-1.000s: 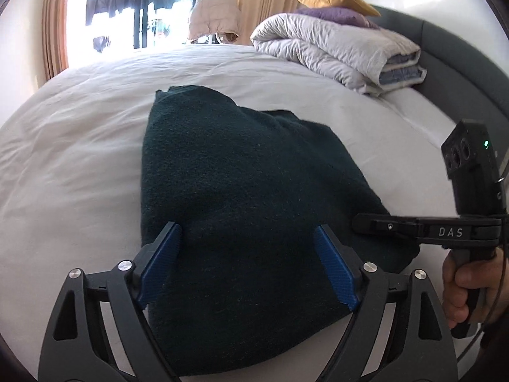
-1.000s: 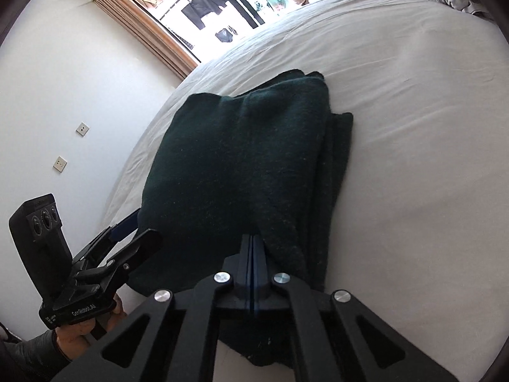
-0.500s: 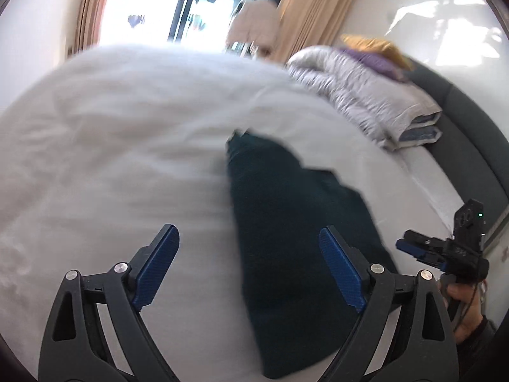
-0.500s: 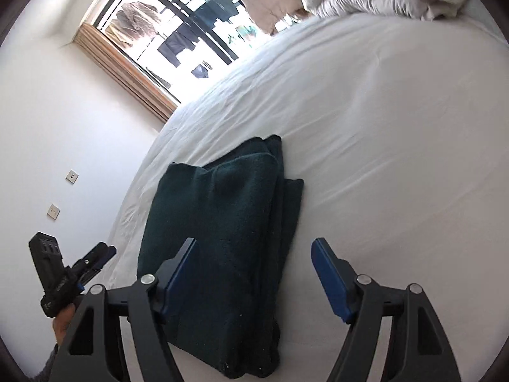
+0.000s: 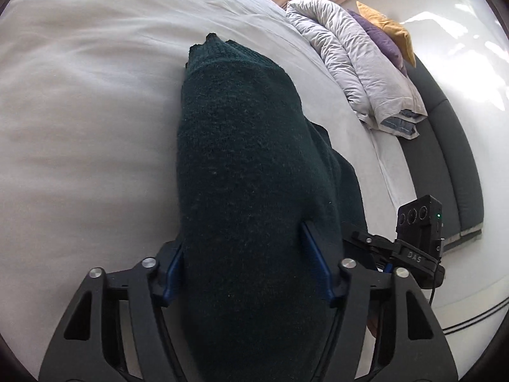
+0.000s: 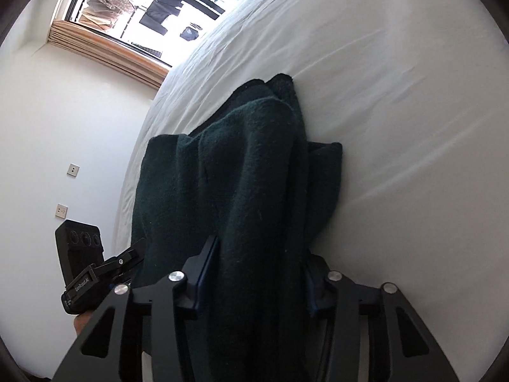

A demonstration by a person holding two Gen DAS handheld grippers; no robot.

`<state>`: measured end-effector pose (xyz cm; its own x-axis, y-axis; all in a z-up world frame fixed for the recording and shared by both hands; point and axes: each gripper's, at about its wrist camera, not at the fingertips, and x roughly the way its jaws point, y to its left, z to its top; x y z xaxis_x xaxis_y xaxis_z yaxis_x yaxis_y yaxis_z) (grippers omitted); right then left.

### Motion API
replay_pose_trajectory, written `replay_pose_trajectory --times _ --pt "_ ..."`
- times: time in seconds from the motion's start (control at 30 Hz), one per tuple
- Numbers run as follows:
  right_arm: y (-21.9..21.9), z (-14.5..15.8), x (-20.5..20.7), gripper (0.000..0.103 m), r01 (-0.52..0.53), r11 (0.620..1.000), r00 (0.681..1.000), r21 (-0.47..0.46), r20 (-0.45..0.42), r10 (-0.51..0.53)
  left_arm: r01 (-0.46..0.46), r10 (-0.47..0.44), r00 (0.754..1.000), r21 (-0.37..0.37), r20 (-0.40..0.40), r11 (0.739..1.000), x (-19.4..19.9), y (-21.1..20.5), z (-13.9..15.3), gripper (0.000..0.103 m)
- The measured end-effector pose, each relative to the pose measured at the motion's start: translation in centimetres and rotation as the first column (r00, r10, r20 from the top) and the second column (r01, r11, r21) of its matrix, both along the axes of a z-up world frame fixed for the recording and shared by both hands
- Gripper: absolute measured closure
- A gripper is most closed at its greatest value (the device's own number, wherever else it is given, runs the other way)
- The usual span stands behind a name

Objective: Fold small clothes

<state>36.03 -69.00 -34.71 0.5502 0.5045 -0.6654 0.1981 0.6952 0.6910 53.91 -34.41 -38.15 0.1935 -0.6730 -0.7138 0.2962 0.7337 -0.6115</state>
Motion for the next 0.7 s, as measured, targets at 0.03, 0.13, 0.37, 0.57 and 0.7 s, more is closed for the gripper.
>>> replay_pose_trajectory --times 0.03,0.13,0.37,0.57,0.7 --pt "0.3 0.2 -0.1 0.065 0.001 1.000 1.000 -0.018 0.004 -0.001 0.008 -0.008 1.000 0.002 0.011 1.000 0.0 -0.2 0.1 0.053" --pt "1.9 1.8 -0.7 0.073 -0.020 0.989 0.999 -0.146 0.035 0.026 0.031 -0.031 0.999 -0.005 0.042 1.000 -0.5 0.3 0.9 0.066" --pt "6.9 8.3 -5.0 0.077 -0.053 0.967 0.983 -0.251 0.155 0.094 0.036 -0.035 0.993 -0.006 0.110 0.999 -5.1 3.3 5.9 0.070" --pt "13.0 12.7 -11.4 0.077 -0.120 0.978 0.952 -0.172 0.261 0.163 0.007 0.000 0.982 -0.039 0.187 0.999 -12.6 12.3 12.5 0.069" --pt "17.7 12.6 -15.9 0.077 -0.179 0.979 0.940 -0.094 0.279 0.199 -0.007 0.009 0.982 -0.008 0.189 1.000 -18.0 18.0 14.2 0.069"
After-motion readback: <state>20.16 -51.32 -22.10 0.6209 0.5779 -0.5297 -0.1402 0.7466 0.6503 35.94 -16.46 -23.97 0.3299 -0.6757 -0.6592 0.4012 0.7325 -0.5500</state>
